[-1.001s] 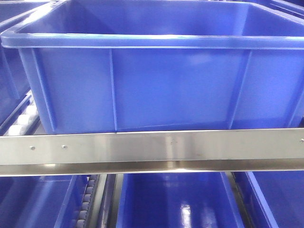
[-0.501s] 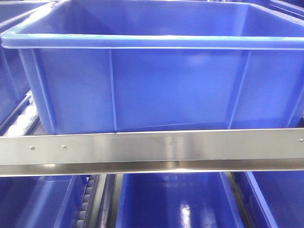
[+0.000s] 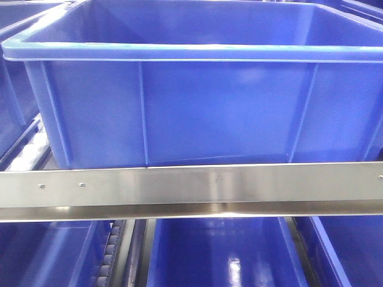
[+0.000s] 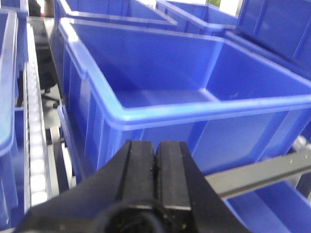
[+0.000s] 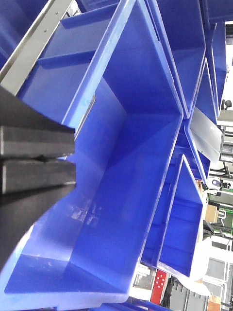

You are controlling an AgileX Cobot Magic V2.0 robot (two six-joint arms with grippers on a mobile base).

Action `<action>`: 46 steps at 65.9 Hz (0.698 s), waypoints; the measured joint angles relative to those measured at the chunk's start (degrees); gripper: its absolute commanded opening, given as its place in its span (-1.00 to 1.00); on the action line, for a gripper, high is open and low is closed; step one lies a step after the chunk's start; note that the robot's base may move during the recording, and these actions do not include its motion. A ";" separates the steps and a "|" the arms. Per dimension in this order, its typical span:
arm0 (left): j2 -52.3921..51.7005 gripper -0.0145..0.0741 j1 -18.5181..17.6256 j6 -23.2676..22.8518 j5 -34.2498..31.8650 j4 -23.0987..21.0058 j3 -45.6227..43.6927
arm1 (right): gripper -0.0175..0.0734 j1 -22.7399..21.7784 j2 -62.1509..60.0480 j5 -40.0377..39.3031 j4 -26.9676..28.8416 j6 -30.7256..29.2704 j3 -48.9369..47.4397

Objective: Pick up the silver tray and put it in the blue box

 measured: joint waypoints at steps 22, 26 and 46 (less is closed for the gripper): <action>0.00 -0.89 0.00 0.00 0.00 0.00 0.59 | -0.51 -5.91 -9.48 9.12 24.19 -24.49 6.90; 0.00 -0.89 0.00 0.00 0.00 0.00 0.59 | -0.51 -10.55 -12.86 9.12 32.96 -32.39 9.61; 0.00 -0.89 0.00 0.00 -0.10 0.00 0.59 | -0.51 -27.02 -23.84 -0.29 56.20 -49.15 21.37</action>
